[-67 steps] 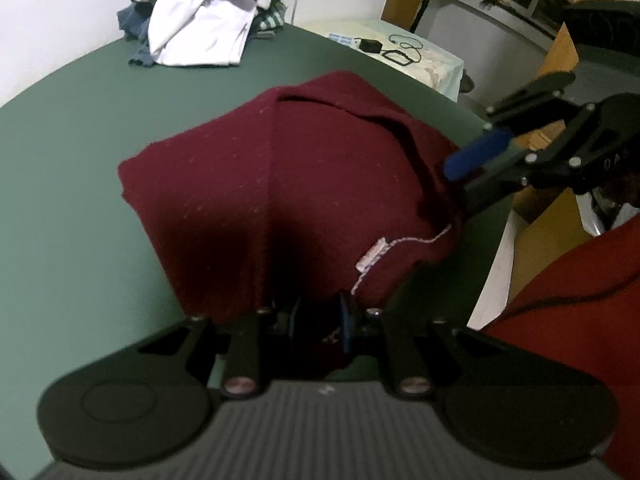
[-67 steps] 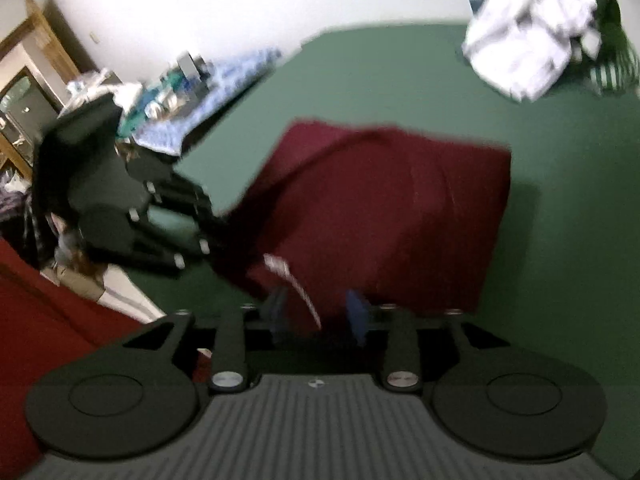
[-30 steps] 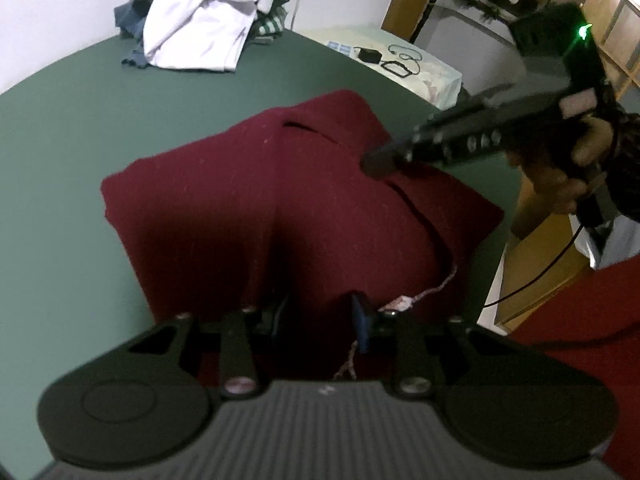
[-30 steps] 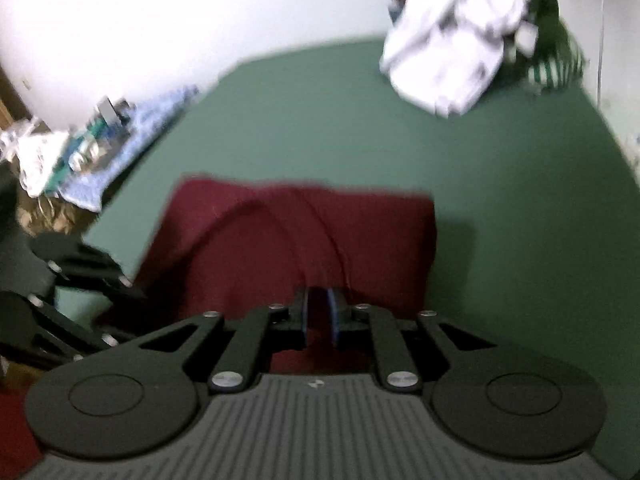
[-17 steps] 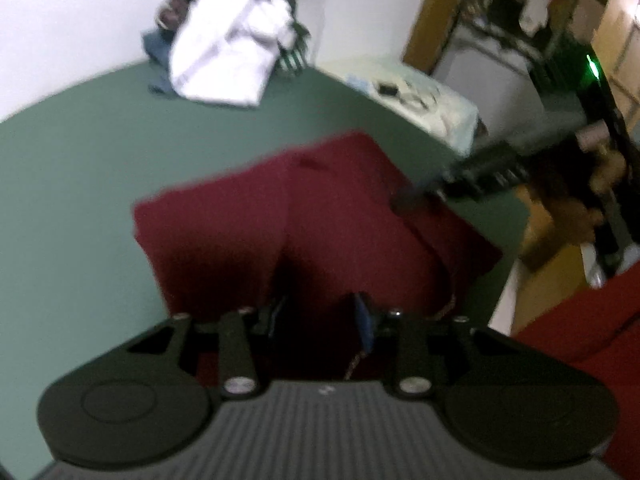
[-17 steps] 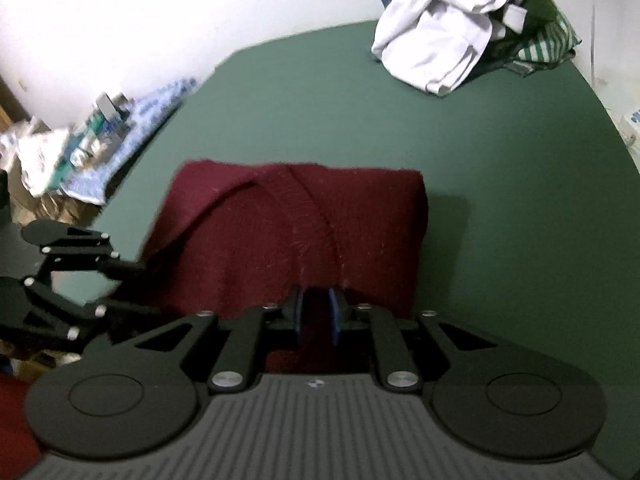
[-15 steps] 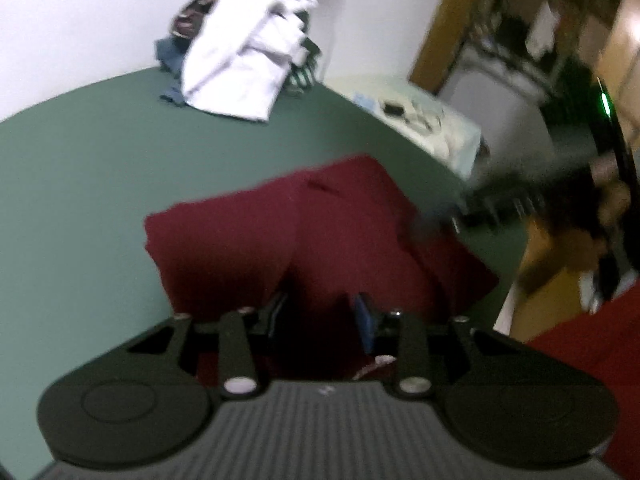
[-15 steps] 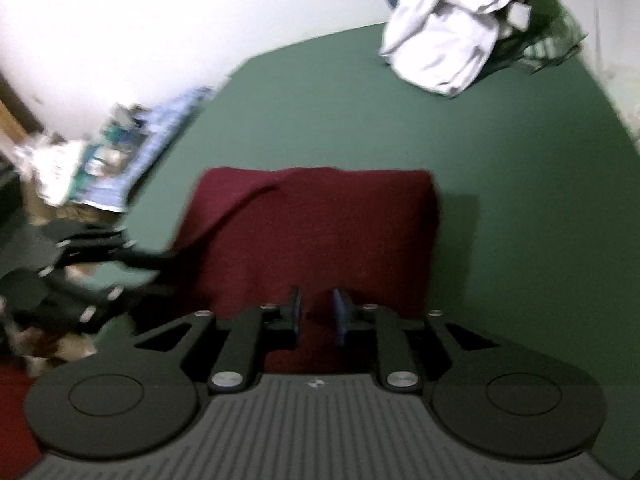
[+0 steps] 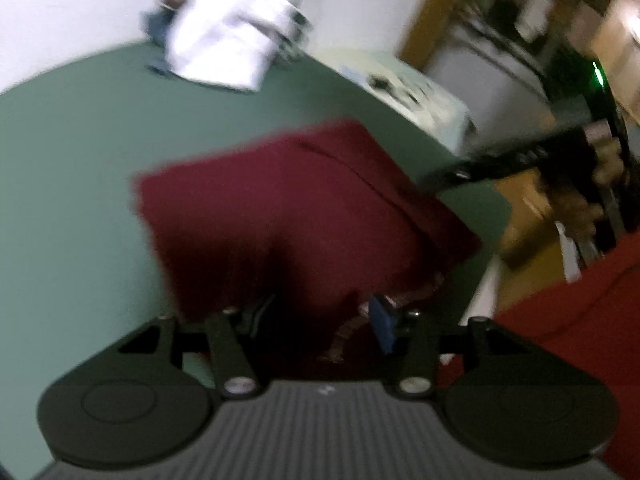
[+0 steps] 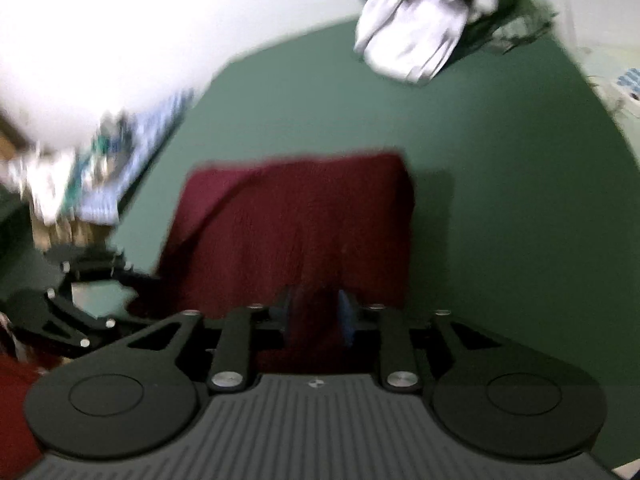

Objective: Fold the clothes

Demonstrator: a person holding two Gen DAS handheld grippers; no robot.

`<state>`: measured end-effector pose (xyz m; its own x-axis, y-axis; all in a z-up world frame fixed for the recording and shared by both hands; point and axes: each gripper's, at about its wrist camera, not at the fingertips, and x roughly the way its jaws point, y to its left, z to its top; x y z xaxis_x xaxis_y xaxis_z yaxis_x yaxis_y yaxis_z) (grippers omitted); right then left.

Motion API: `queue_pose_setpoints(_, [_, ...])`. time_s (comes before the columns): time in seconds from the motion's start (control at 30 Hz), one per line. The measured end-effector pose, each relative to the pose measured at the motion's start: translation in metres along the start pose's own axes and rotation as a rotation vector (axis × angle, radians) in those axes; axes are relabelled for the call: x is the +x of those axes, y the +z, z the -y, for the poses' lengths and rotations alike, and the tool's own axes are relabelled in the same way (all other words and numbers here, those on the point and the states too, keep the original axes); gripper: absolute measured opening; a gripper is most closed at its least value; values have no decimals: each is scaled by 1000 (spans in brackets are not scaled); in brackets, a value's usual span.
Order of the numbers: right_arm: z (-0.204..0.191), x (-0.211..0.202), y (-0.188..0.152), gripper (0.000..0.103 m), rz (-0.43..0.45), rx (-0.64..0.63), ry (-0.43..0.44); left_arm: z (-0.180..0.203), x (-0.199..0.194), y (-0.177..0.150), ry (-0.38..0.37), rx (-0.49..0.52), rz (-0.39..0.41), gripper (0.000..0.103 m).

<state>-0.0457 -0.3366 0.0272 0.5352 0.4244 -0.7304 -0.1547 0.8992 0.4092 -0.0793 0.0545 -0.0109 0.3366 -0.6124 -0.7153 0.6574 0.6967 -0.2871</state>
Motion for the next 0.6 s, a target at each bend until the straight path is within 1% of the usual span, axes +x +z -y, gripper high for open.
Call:
queue_pose_setpoints(0.03, [4, -4, 3, 51, 16, 14, -13, -11, -8, 1, 31, -39, 31, 63])
queue_pose_setpoints(0.07, [9, -5, 6, 54, 24, 25, -22, -23, -16, 2, 63, -78, 62, 73])
queue_pose_setpoints(0.1, [13, -5, 7, 54, 27, 39, -27, -34, -23, 3, 92, -117, 90, 78])
queue_pose_setpoints(0.13, [17, -1, 8, 54, 22, 50, -30, -44, -21, 2, 102, -157, 95, 85])
queue_pose_setpoints(0.2, [22, 9, 10, 56, 0, 63, -36, -62, -19, 0, 122, -238, 100, 85])
queue_pose_setpoints(0.23, [22, 15, 9, 59, -16, 63, -41, -68, -13, -2, 116, -266, 86, 85])
queue_pose_setpoints(0.37, [21, 33, 2, 61, -75, 62, -24, -74, 15, -12, 82, -331, 40, 84])
queue_pose_setpoints(0.47, [23, 39, -2, 66, -82, 70, -14, -63, 28, -15, 73, -330, 23, 83])
queue_pose_setpoints(0.6, [31, 47, -9, 72, -97, 137, 42, -60, 32, -22, 38, -338, 31, 84])
